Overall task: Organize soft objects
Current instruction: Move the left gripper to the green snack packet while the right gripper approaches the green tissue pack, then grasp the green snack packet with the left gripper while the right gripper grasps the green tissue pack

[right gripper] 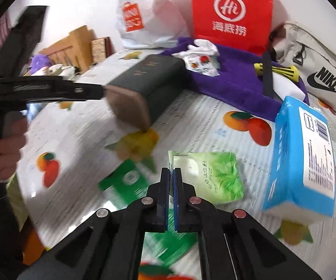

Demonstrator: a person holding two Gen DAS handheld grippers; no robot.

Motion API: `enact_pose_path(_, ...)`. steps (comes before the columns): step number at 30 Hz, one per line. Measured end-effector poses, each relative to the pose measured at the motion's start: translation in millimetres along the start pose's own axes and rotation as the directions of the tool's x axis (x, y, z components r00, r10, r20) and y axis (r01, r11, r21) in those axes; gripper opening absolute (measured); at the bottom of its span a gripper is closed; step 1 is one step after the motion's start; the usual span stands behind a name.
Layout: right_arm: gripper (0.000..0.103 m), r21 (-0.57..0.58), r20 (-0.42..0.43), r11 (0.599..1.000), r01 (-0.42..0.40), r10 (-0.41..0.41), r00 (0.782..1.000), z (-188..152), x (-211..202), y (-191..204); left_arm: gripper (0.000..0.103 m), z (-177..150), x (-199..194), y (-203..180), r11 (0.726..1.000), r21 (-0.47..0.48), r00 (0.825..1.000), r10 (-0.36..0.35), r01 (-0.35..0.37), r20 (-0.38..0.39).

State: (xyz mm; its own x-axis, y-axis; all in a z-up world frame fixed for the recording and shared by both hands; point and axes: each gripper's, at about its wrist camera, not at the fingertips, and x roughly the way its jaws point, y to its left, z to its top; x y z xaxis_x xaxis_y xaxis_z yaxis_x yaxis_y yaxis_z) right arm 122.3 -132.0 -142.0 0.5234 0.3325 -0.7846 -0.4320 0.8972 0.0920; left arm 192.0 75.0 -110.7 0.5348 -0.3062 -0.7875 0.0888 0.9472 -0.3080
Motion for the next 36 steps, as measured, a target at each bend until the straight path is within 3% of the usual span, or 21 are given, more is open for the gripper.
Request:
enact_pose_path(4, 0.006, -0.031, -0.010, 0.999, -0.042, 0.042, 0.999, -11, -8, 15, 0.054, -9, -1, 2, 1.000, -0.016, 1.000, -0.003, 0.003, -0.005)
enact_pose_path(5, 0.012, -0.038, -0.006, 0.999, -0.033, 0.033, 0.999, -14, -8, 16, 0.054, -11, -2, 3, 1.000, -0.020, 1.000, -0.006, 0.005, -0.006)
enact_pose_path(6, 0.019, -0.045, -0.005, 0.999, -0.021, 0.020, 1.000, -16, -7, 17, 0.054, -13, -2, 3, 1.000, -0.023, 1.000, -0.007, 0.007, -0.007)
enact_pose_path(8, 0.059, -0.043, 0.008, 0.999, 0.014, -0.014, 1.000, -20, -9, 14, 0.054, -17, -2, 4, 1.000, -0.022, 1.000, -0.006, 0.005, -0.010)
enact_pose_path(11, 0.079, -0.012, 0.062, 1.000, 0.011, -0.010, 0.998, -24, -16, 7, 0.054, -22, -2, 4, 1.000, -0.014, 1.000, -0.011, 0.011, -0.011)
enact_pose_path(12, 0.081, 0.003, 0.067, 1.000, 0.014, -0.014, 0.998, -23, -15, 3, 0.054, -24, -1, 5, 1.000, -0.018, 1.000, -0.010, 0.010, -0.013)
enact_pose_path(15, 0.082, 0.027, 0.058, 0.999, 0.047, -0.049, 0.997, -20, -3, -6, 0.054, -27, 1, 7, 1.000, -0.029, 1.000, -0.011, 0.010, -0.024)
enact_pose_path(23, 0.083, 0.053, 0.005, 0.998, 0.021, -0.021, 1.000, -24, 34, -16, 0.054, -40, -6, 6, 1.000, -0.005, 1.000, -0.005, 0.004, -0.026)
enact_pose_path(26, 0.075, 0.065, 0.027, 0.998, -0.007, 0.005, 1.000, -24, 30, -17, 0.055, -44, -5, 1, 1.000, 0.013, 0.999, 0.001, 0.000, -0.039)
enact_pose_path(29, 0.074, 0.094, 0.043, 0.995, -0.028, 0.024, 0.999, -25, 19, -21, 0.055, -50, 0, -7, 0.999, 0.033, 0.998, 0.001, 0.001, -0.063)
enact_pose_path(36, 0.074, 0.108, 0.090, 0.994, 0.017, -0.027, 0.996, -44, -22, -30, 0.055, -70, 8, -39, 0.994, 0.104, 0.993, -0.005, 0.017, -0.118)
